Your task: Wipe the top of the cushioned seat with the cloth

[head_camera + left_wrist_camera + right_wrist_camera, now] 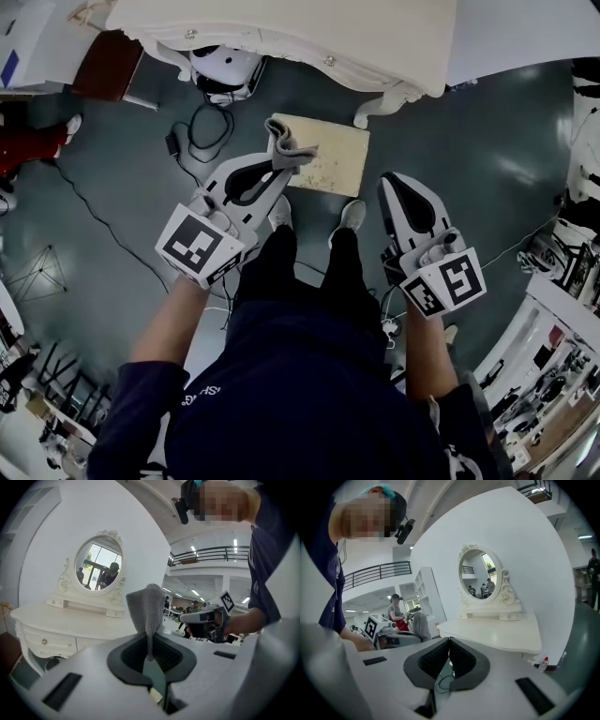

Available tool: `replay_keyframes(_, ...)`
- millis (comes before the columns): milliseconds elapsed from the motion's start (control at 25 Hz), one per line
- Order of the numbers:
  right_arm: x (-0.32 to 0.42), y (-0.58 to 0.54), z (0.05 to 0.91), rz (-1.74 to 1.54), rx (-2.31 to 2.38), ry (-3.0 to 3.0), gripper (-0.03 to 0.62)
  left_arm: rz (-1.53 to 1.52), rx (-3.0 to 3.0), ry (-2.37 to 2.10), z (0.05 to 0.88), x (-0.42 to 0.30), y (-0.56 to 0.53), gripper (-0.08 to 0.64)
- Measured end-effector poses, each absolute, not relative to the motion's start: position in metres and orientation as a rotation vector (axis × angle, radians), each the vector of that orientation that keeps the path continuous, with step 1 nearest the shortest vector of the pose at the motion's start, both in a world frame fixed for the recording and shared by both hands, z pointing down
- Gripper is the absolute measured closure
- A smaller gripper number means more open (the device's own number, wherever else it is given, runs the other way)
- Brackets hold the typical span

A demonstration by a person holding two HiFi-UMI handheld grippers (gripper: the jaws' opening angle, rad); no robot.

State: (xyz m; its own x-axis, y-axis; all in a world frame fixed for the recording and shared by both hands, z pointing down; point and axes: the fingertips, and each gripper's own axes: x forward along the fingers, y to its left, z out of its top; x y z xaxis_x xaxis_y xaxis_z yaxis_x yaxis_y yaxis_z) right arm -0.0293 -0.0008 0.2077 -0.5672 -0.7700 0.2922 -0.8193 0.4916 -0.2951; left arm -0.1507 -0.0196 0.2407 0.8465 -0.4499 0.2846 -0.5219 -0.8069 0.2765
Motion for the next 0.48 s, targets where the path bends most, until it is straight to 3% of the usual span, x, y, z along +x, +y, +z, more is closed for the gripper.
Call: replay_keyframes(480,0.017,-0.040,0.289,0.674,1.268,-2.590,0.568,0.425,2.560,-0.864,0.337,-0.111,-0.058,0.532)
